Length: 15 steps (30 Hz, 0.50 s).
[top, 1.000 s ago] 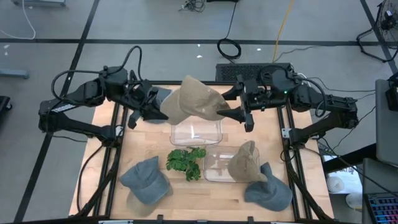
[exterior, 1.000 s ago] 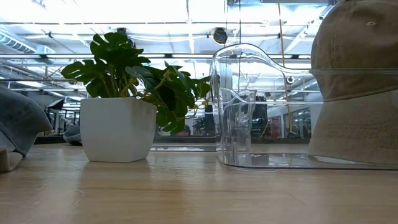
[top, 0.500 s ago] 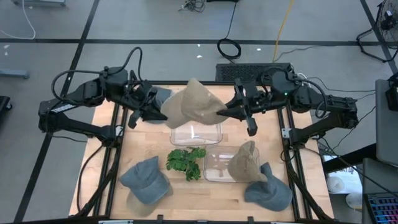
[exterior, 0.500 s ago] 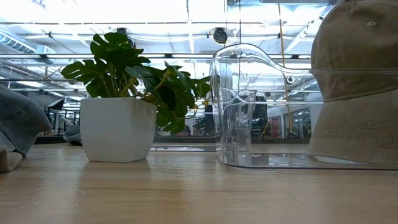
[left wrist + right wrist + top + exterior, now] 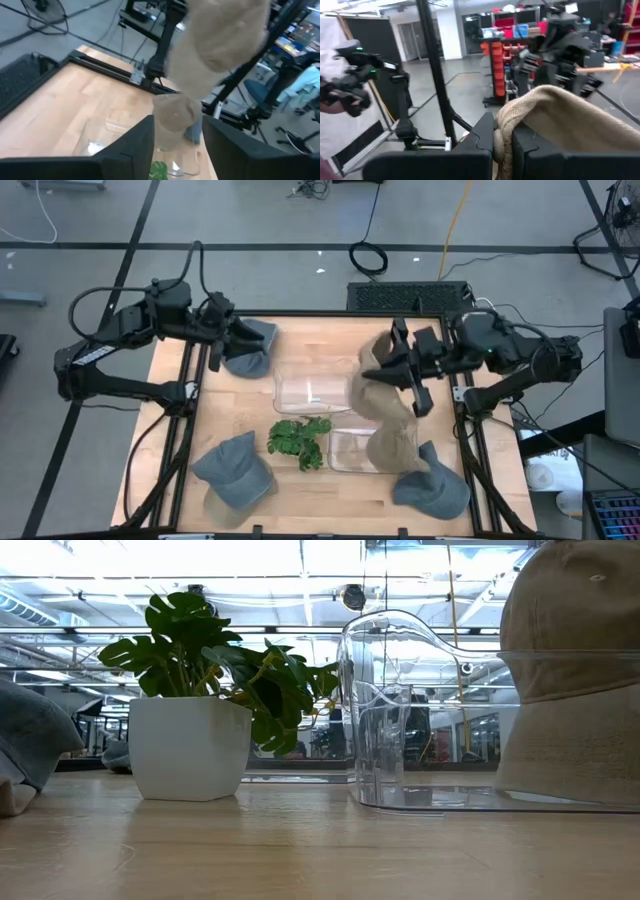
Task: Pick & Place hat
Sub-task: Put the top brown cap into the bottom transparent bin
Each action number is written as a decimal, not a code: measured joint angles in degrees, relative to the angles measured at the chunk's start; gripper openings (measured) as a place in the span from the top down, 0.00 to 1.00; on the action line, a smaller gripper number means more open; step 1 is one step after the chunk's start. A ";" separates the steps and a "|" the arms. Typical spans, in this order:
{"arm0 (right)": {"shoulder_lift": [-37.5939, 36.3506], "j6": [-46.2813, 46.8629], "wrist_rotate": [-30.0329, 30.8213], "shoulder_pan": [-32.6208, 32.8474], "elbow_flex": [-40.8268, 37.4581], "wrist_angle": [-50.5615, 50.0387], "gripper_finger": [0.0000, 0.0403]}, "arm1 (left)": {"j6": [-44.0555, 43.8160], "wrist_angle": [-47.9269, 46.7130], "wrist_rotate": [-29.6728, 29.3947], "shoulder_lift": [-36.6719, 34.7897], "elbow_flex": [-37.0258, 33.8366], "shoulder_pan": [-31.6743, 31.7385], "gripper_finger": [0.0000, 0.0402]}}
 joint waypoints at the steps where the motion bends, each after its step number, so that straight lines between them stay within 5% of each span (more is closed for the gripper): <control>1: 0.02 -0.09 0.90 1.01 0.00 0.76 0.98 | 0.03 0.01 -0.01 -0.15 0.00 0.35 0.55; 15: 2.67 -6.02 25.74 15.38 0.02 3.18 0.98 | -3.25 0.18 0.01 -1.78 -0.02 1.53 0.52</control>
